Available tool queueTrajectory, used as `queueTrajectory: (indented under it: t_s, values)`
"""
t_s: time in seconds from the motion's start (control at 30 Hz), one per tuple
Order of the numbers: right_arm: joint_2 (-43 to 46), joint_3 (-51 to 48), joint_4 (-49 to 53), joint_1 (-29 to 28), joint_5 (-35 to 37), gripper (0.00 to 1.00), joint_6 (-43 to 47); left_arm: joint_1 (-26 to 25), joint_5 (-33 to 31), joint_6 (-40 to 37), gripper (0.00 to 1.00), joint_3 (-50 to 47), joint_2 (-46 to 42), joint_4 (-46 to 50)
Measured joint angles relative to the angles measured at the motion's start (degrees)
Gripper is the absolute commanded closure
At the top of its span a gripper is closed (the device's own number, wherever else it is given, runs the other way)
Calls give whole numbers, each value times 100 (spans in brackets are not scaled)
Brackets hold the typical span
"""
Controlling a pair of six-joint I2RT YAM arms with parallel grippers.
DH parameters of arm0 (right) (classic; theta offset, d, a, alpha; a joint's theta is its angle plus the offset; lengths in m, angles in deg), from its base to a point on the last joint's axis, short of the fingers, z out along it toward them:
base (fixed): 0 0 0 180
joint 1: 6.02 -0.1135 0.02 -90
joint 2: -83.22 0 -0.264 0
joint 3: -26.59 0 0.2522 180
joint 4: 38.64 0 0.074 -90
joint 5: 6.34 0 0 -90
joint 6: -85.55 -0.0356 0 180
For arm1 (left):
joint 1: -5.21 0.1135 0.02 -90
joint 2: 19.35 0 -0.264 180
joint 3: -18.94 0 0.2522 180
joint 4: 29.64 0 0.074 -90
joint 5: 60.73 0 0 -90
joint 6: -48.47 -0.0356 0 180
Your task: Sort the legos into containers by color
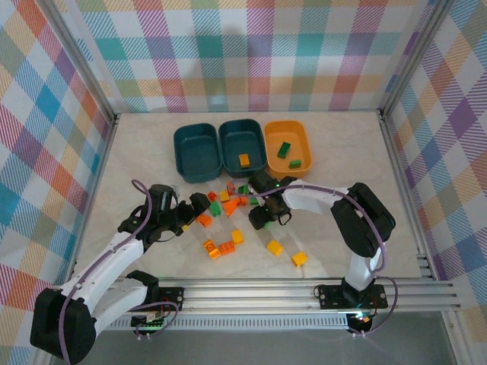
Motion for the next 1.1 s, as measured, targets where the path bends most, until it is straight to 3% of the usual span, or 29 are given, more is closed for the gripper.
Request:
queueTrajectory:
  t_s: [0.37, 0.77, 0.87, 0.97, 1.1]
  values:
    - [20, 4, -46, -4, 149, 54, -304, 0, -4, -4, 0, 0, 98, 2]
    - [927, 33, -79, 74, 466, 58, -452, 0, -96, -68, 0, 107, 179, 201]
    - [1016, 302, -131, 417, 474, 59, -459, 0, -223, -138, 0, 229, 203, 334]
    - [916, 697, -291, 1119, 404, 59, -546, 26, -365, -153, 0, 398, 291, 479]
    - [236, 1589, -417, 1996, 358, 59, -616, 109, -476, -157, 0, 579, 431, 651]
